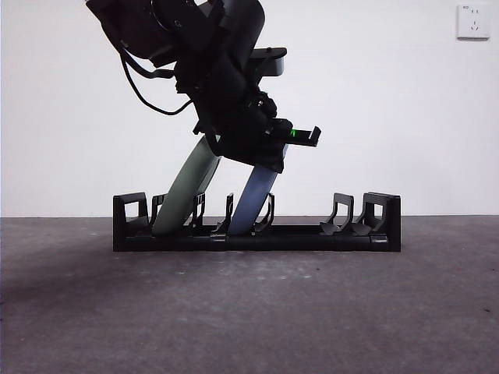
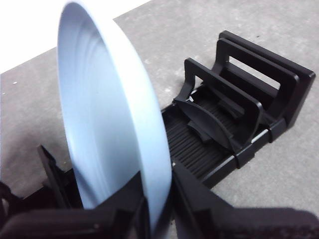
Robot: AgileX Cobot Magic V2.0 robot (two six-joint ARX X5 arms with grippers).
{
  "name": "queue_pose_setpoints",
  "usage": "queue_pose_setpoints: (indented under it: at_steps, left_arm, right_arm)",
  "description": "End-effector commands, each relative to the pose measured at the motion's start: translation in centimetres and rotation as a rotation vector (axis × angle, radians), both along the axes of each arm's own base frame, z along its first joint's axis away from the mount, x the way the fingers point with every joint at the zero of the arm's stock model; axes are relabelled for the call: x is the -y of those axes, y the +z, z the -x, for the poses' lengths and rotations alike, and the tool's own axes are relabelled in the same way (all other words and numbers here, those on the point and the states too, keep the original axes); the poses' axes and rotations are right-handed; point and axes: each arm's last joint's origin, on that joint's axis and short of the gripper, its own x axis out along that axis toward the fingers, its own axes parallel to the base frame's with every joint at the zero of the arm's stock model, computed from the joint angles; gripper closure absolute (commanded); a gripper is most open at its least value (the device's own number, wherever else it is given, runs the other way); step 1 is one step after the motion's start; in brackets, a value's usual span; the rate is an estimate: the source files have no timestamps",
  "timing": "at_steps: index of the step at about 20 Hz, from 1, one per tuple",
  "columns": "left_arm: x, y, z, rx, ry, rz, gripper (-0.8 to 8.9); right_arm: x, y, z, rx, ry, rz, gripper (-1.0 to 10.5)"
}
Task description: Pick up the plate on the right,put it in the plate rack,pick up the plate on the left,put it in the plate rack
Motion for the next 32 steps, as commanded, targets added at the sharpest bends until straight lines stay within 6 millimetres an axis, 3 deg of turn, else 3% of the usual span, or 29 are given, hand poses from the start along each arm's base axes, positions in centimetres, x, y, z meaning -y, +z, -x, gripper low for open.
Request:
queue_pose_setpoints:
  at_steps: [1,4,5,10,16,19,24,30,32]
  left_arm:
    - [0.3,-1.2,0.1,-0.053,-0.058,-0.013,7.99]
    - [0.5,-1.1,0.2,-0.054,-0.068,-0.009,6.36]
    - [0.5,-1.0,0.3,-0.059,-0.07,-0.013,6.24]
    - [0.6,1.5,0.5,-0.05,-0.074,-0.003,6.24]
    - [-0.6,7.1,3.4,-0.021,-0.15,0.053,6.24]
    - [-2.2,10.6,6.7,-0.06,-0.192,0.03,6.23]
    - [-7.9,16.2,14.2,-0.158,-0.241,-0.03,6.25]
    - [-14.9,20.2,21.5,-0.186,-0.248,0.049,6.28]
    - [-16.4,20.9,23.0,-0.154,-0.249,0.079,6.29]
  right_arm:
    - [-0.1,-0.8,-0.1,-0.039,0.01,0.028,5.4]
    - [-0.1,-0.9,-0.2,-0.043,0.01,0.031,5.4]
    - [-0.1,-0.9,-0.2,-0.043,0.01,0.03,5.4]
    - [-0.1,-0.9,-0.2,-0.042,0.011,0.031,5.4]
    - [-0.3,-0.6,-0.4,-0.006,0.014,0.016,5.4]
    - [-0.5,-0.7,-0.8,-0.004,0.03,0.036,5.4]
    - [-1.3,-1.2,-1.4,-0.044,0.203,0.013,5.4]
    - [-2.3,-3.1,-2.6,-0.144,0.287,0.008,5.5]
    - [-2.5,-4.1,-2.9,-0.186,0.29,0.021,6.2]
